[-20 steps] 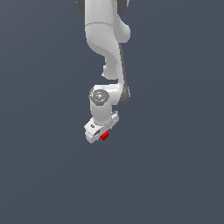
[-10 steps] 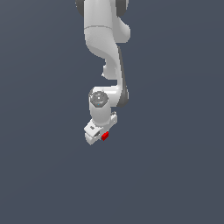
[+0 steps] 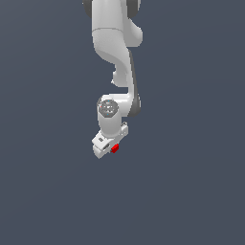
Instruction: Pick up the red cube and move it to a goal position.
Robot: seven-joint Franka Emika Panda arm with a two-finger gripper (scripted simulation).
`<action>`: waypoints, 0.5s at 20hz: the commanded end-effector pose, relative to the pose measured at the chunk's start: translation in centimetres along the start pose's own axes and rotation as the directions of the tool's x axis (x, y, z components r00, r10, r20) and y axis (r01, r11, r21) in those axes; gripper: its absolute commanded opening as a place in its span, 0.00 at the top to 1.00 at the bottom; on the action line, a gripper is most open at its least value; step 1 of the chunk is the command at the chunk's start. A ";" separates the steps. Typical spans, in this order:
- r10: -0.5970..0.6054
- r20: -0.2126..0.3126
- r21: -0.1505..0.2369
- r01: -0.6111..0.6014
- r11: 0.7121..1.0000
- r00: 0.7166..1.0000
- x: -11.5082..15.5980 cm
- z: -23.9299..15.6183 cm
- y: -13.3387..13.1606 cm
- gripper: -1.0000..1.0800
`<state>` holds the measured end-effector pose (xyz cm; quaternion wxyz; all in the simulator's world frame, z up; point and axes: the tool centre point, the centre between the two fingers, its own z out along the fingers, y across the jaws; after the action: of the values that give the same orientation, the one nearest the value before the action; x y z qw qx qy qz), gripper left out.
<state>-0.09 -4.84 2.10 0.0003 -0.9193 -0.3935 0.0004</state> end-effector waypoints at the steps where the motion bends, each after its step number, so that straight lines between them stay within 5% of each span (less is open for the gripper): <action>1: 0.000 -0.001 -0.001 0.000 1.000 1.000 0.1 -0.4 0.0 1.00; 10: -0.001 -0.001 -0.001 0.001 1.000 1.000 1.6 -5.5 -0.2 1.00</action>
<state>0.66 -3.81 6.37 0.0004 -0.9193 -0.3937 0.0006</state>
